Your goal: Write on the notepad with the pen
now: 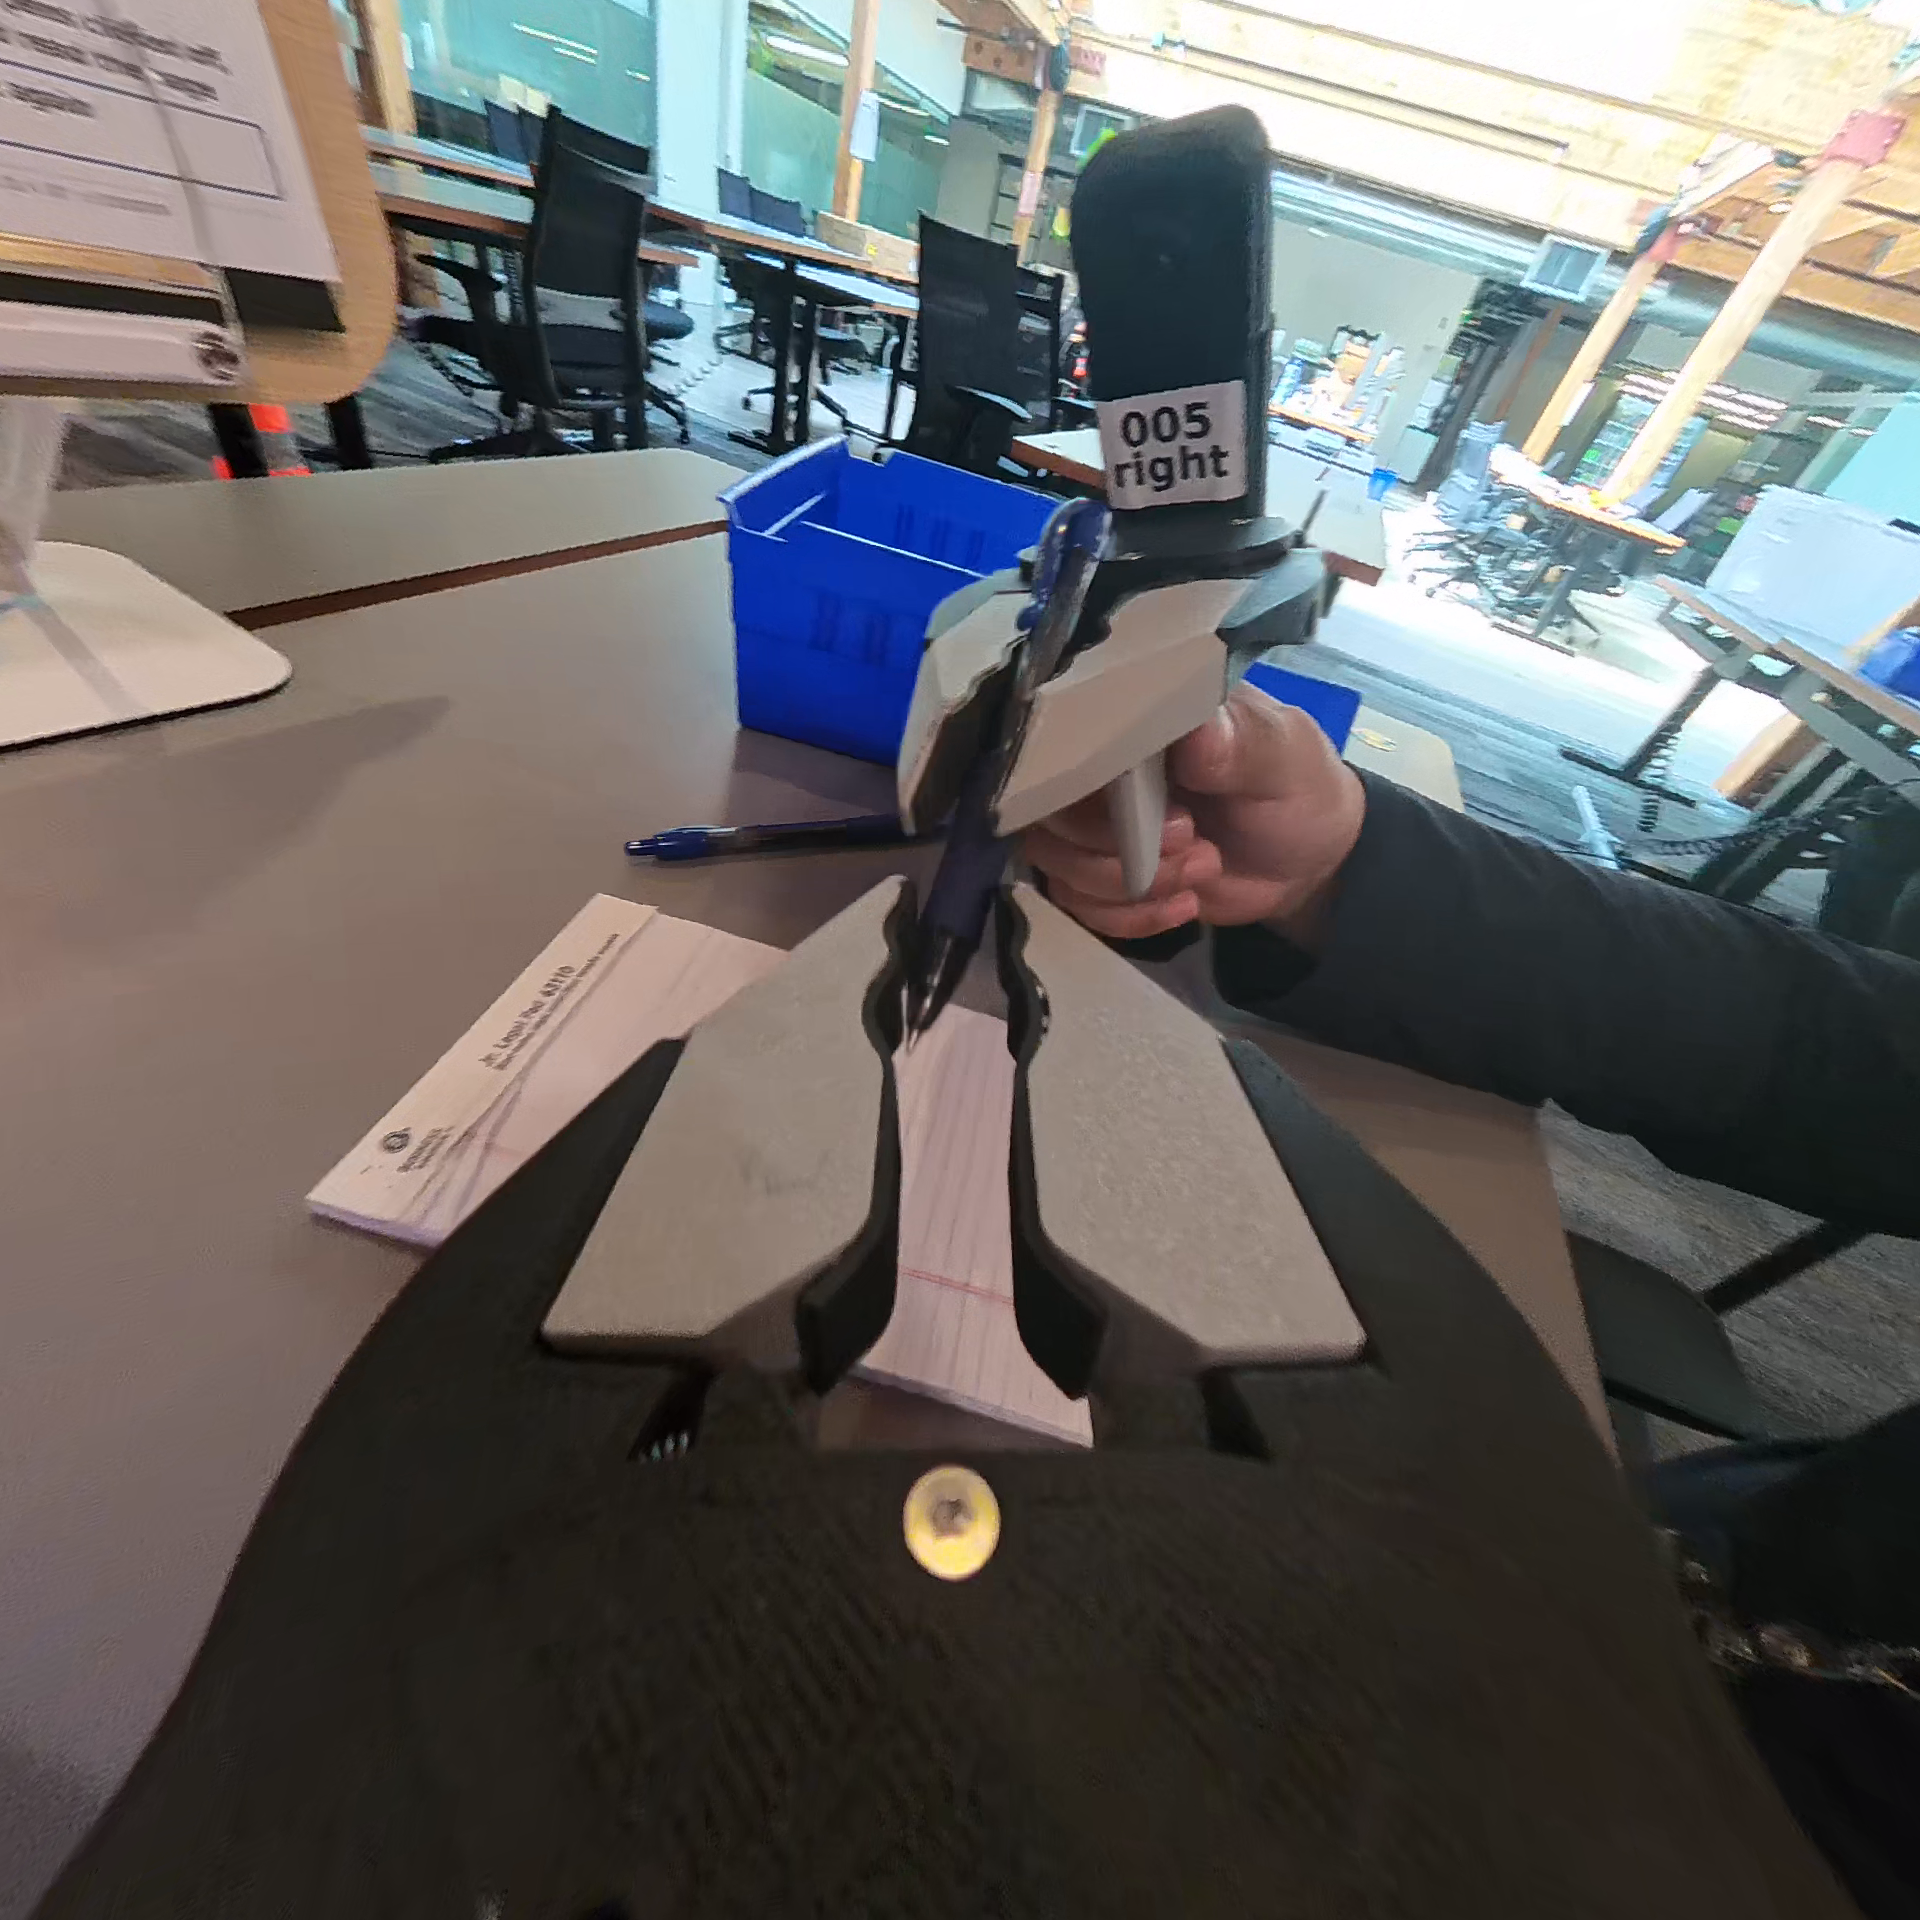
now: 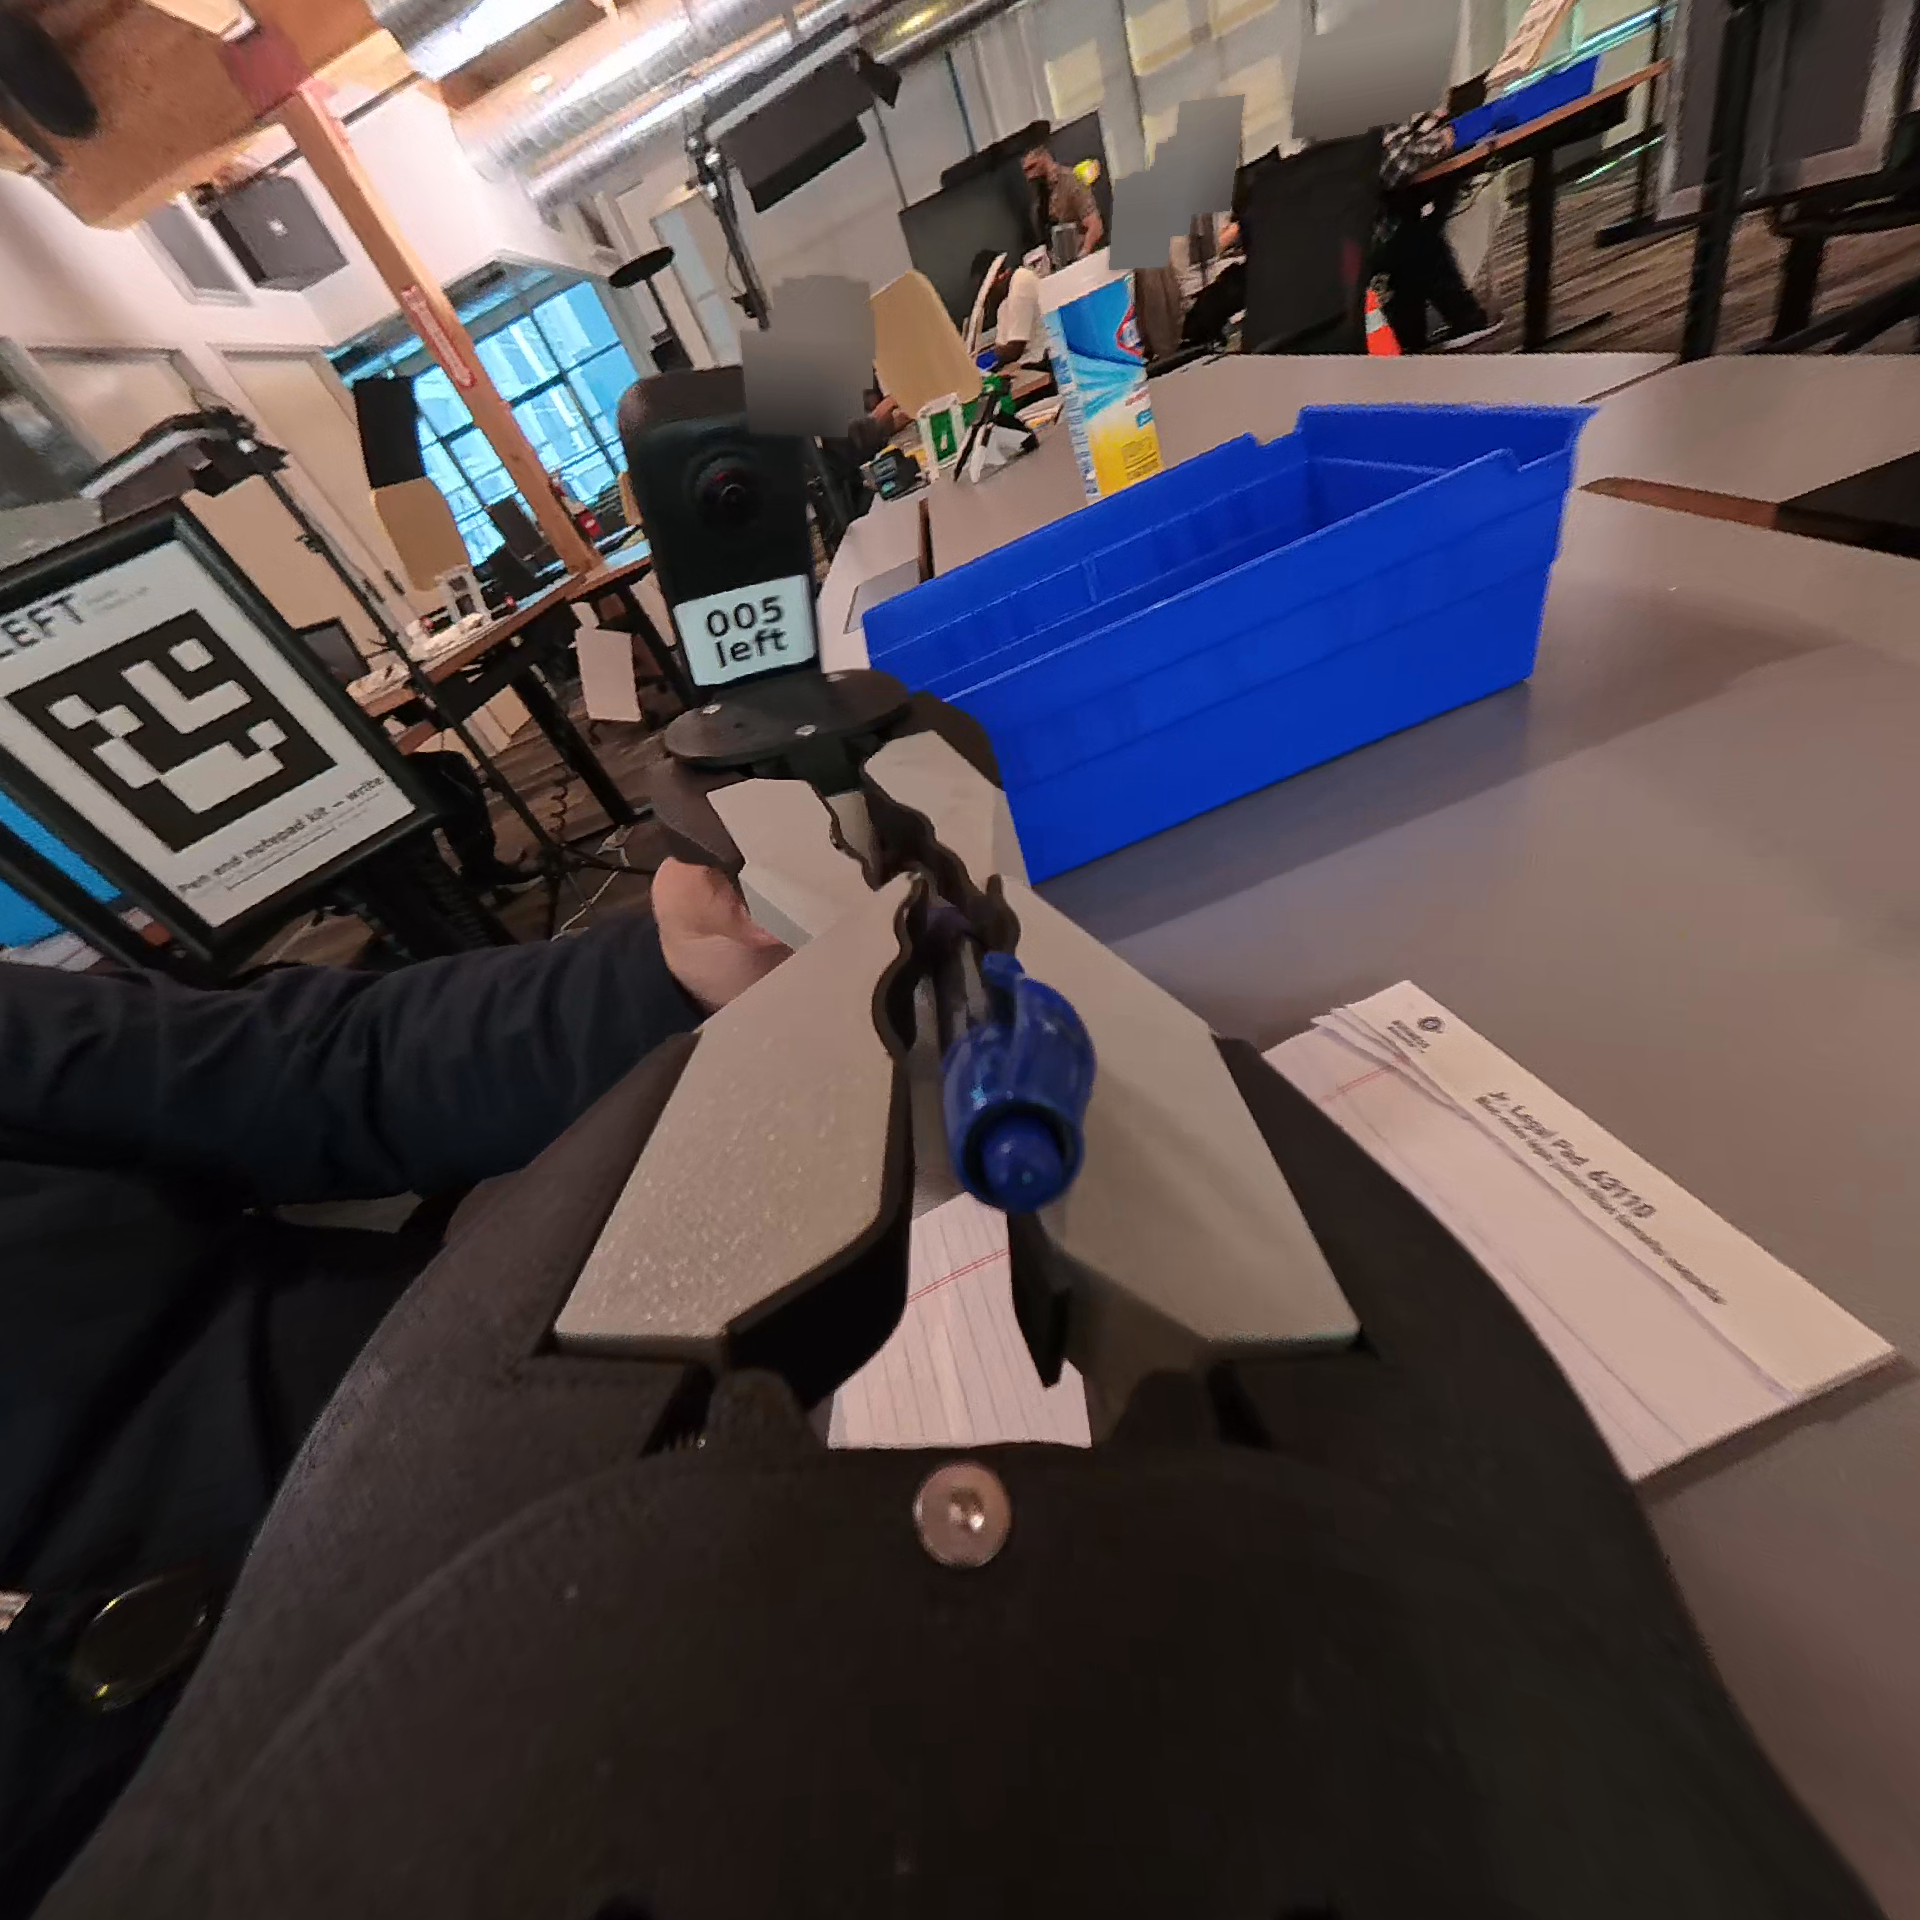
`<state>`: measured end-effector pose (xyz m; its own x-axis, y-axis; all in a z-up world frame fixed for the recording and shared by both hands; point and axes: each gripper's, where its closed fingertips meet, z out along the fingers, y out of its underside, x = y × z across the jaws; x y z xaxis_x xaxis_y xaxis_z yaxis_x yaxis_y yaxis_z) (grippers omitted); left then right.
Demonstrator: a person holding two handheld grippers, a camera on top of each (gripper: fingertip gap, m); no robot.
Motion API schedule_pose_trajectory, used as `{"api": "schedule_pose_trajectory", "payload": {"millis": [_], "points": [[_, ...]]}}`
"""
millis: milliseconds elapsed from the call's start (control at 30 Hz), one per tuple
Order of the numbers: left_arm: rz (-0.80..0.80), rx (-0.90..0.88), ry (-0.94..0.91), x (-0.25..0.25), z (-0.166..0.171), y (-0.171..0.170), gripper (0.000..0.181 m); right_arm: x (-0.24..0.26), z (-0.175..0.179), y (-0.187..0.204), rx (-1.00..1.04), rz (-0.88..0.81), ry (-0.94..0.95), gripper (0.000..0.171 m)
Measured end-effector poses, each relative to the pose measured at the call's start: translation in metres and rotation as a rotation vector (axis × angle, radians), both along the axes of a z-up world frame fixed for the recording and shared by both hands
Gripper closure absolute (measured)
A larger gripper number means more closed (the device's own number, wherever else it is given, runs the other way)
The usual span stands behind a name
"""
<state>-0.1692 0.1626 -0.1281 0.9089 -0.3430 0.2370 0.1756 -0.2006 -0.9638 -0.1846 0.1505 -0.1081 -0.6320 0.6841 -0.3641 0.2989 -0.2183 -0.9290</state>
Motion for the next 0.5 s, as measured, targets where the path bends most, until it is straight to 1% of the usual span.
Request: {"api": "schedule_pose_trajectory", "payload": {"millis": [100,233,267,333,500], "points": [[0.106,-0.032,0.062,-0.017,-0.007,0.002,0.169,-0.006,-0.003,0.015,0.015,-0.085,-0.009,0.164],[0.175,-0.107,0.163,-0.025,-0.023,0.006,0.169,-0.012,-0.014,0.023,0.055,-0.142,-0.046,0.164],[0.166,-0.129,0.171,-0.024,-0.028,0.007,0.169,-0.012,-0.015,0.022,0.059,-0.14,-0.049,0.164],[0.104,-0.157,0.132,-0.013,-0.033,0.008,0.165,-0.012,-0.016,0.019,0.056,-0.126,-0.049,0.164],[0.013,-0.11,0.014,-0.001,-0.023,0.007,0.163,-0.009,-0.007,0.016,0.025,-0.108,-0.02,0.163]]}}
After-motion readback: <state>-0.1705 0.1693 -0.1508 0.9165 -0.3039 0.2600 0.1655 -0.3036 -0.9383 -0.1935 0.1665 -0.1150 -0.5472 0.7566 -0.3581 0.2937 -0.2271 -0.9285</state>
